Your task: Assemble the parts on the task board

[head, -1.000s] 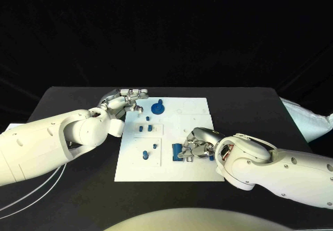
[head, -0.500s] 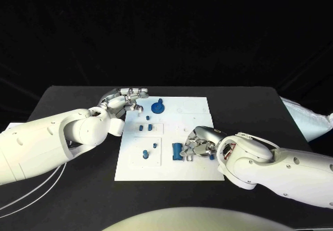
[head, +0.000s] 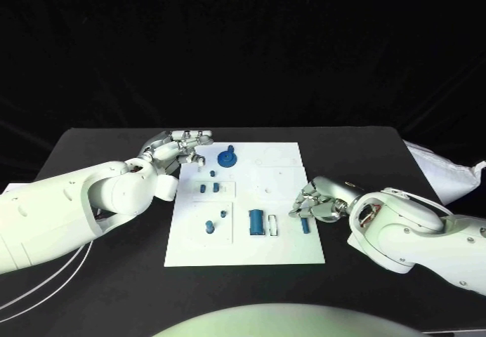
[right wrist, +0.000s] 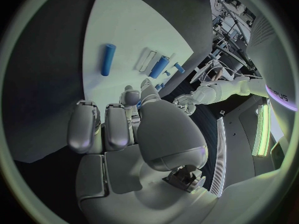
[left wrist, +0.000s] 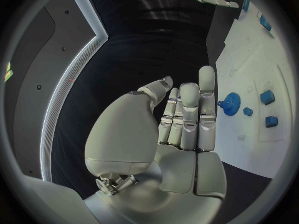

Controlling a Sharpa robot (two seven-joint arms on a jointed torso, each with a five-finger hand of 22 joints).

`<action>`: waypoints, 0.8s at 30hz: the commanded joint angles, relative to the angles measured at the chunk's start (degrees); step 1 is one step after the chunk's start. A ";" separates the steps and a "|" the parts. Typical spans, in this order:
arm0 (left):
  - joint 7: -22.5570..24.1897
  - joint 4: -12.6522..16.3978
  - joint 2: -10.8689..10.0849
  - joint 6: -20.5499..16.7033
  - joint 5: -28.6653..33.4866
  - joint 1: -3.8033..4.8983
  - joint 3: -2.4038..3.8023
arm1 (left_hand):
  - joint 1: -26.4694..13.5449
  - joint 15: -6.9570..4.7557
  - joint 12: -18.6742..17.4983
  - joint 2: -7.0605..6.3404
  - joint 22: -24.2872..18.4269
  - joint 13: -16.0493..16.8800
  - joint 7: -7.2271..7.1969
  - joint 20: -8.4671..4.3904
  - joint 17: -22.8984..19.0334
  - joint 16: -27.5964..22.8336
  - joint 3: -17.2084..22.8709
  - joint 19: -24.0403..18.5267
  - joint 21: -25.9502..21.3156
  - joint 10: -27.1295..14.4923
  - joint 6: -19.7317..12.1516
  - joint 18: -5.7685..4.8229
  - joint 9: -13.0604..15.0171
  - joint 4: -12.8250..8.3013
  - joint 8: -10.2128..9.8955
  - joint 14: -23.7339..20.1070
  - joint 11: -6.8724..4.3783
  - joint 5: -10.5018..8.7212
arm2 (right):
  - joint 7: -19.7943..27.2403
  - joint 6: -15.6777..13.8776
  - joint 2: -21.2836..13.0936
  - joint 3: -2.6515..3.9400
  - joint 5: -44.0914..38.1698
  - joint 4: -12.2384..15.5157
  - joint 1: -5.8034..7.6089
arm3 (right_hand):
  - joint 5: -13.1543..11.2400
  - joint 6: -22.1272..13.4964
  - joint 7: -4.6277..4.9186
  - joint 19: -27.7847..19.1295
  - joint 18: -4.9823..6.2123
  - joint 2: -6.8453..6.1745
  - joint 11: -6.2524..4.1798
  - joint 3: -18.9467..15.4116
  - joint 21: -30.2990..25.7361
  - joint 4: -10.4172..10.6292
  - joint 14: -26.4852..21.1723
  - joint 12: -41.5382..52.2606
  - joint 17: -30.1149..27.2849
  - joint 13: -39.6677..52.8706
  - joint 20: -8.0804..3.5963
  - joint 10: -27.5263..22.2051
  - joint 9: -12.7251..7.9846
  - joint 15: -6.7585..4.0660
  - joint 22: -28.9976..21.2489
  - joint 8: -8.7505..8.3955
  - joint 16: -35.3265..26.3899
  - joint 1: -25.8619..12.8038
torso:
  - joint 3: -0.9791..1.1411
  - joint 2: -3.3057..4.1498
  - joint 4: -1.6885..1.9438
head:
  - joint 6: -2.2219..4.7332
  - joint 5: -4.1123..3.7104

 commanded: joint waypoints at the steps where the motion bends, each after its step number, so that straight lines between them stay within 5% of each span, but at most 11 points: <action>1: 0.39 0.00 0.13 1.01 -0.19 0.00 0.03 | 0.03 0.15 0.20 0.43 -0.05 -0.05 -0.01 0.17 -0.09 0.19 -0.29 0.26 -0.38 -0.38 -0.28 1.10 -0.06 0.04 0.27 -0.31 -0.11 -0.17 | 1.67 2.57 -1.21 -0.07 -1.72 -0.07 0.07 | 0.33 -0.09 0.11 -0.16 -0.56 -0.09 0.00 0.15 -0.20 -0.17 1.98 -0.45 0.00 -0.14 0.30 -0.51 -0.06 0.36 0.09 -0.20 -0.20 0.59 | 0.04 0.05 -0.25 | 0.19 -0.38; 8: 0.43 -0.19 0.38 1.18 -0.19 -0.04 0.03 | 0.03 0.15 0.20 0.43 -0.05 -0.05 -0.01 0.17 -0.09 0.19 -0.29 0.26 -0.38 -0.38 -0.28 1.10 -0.06 0.04 0.27 -0.31 -0.11 -0.17 | -1.42 4.95 -2.45 -0.20 -3.39 -0.99 0.01 | 0.72 0.89 -0.07 -0.16 -0.55 0.04 -0.09 -0.09 -0.20 0.34 1.97 -0.95 -0.02 -0.51 0.36 -0.45 -0.02 0.34 0.13 -0.22 -0.27 0.05 | 0.04 0.08 -0.50 | 0.25 -0.80; 17: 0.46 -0.23 0.52 1.30 -0.19 -0.29 0.03 | 0.03 0.15 0.20 0.43 -0.05 -0.05 -0.01 0.17 -0.09 0.19 -0.29 0.26 -0.38 -0.38 -0.28 1.10 -0.06 0.04 0.27 -0.31 -0.11 -0.17 | -3.68 6.65 -0.82 -0.29 -4.90 -2.26 -0.99 | 1.16 1.46 -0.16 -0.30 -0.49 -0.35 -0.16 -0.83 -0.34 1.32 1.91 -1.51 -0.31 -0.90 0.33 -0.40 -0.04 0.28 -0.16 -0.50 -0.53 -1.11 | 0.03 0.07 -0.22 | 0.30 -1.29; 24: 0.48 -0.31 0.53 1.32 -0.18 -0.56 0.03 | 0.08 0.16 0.29 0.48 -0.09 -0.05 -0.01 0.18 -0.04 0.25 -0.33 0.27 -0.42 -0.47 -0.27 1.10 -0.05 0.01 0.32 -0.32 -0.10 -0.14 | -4.56 7.39 0.65 -0.31 -5.90 -3.25 -1.47 | 1.20 1.50 -0.16 -0.34 -0.48 -0.46 -0.14 -0.99 -0.37 1.53 1.90 -1.58 -0.36 -0.93 0.33 -0.38 -0.06 0.28 -0.23 -0.60 -0.59 -1.33 | 0.00 0.04 -0.33 | 0.01 -0.89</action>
